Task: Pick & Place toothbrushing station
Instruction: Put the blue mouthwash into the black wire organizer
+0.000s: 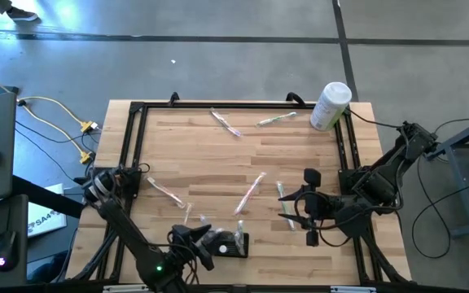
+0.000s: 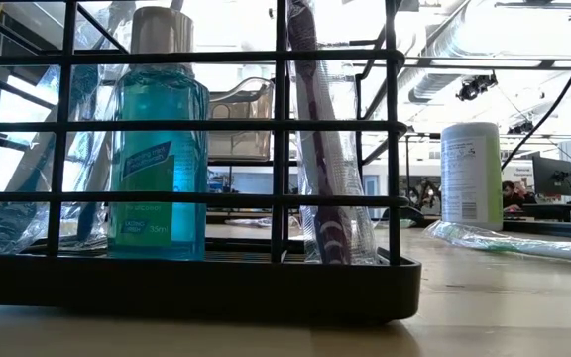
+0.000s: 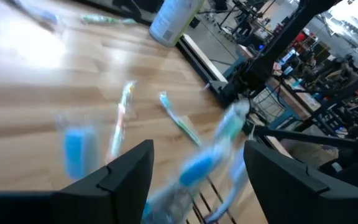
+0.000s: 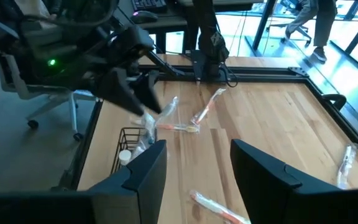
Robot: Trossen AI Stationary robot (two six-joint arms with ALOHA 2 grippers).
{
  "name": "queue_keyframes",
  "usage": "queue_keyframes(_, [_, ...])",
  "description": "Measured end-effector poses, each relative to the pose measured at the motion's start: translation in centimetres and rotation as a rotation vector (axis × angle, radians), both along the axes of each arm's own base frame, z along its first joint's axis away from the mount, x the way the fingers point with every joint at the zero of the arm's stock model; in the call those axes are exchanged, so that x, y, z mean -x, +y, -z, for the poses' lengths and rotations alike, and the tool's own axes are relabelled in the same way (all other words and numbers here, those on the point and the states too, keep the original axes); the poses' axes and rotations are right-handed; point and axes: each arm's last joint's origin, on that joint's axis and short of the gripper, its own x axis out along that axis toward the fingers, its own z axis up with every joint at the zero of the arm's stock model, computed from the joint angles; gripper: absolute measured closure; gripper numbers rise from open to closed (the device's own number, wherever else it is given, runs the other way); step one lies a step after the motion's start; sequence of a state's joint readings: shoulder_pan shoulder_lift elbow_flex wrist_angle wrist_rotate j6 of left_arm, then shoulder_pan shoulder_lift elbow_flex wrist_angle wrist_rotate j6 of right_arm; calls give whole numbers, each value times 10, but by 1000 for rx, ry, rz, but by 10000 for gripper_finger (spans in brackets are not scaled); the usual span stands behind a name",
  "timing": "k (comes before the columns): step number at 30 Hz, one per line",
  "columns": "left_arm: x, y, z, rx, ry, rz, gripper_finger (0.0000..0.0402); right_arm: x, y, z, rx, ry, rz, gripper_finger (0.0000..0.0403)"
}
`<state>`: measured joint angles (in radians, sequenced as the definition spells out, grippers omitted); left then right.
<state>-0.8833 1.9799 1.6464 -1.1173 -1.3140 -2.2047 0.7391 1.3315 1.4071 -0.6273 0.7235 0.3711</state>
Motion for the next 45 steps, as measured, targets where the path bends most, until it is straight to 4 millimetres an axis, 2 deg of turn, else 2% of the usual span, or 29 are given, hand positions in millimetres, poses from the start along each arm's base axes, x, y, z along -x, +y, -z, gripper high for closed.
queue_keyframes(6, [15,18,-33,-43,42,13,155,0,0,0,-1,-2,0,232])
queue_keyframes(10, [24,28,-64,-61,156,84,155,0,0,0,-1,-2,0,232])
queue_keyframes(18, [31,40,-140,-77,443,402,155,0,0,0,12,3,-2,232])
queue_keyframes(21, [40,43,-159,28,570,569,155,0,0,0,19,2,-2,232])
queue_keyframes(23, [44,43,-165,95,632,653,155,0,-1,0,28,2,-3,232])
queue_keyframes(28, [60,48,-160,362,909,701,155,0,-1,1,37,9,-3,232])
queue_keyframes(31, [62,42,-150,517,1007,705,155,0,-1,1,39,10,-4,232])
queue_keyframes(34, [63,38,-139,628,1050,605,155,0,-1,1,45,11,-6,232])
queue_keyframes(40, [72,28,-108,848,1144,273,155,0,-1,1,52,12,-9,232])
queue_keyframes(45, [88,19,-95,890,1154,116,155,0,-1,1,63,14,-19,232])
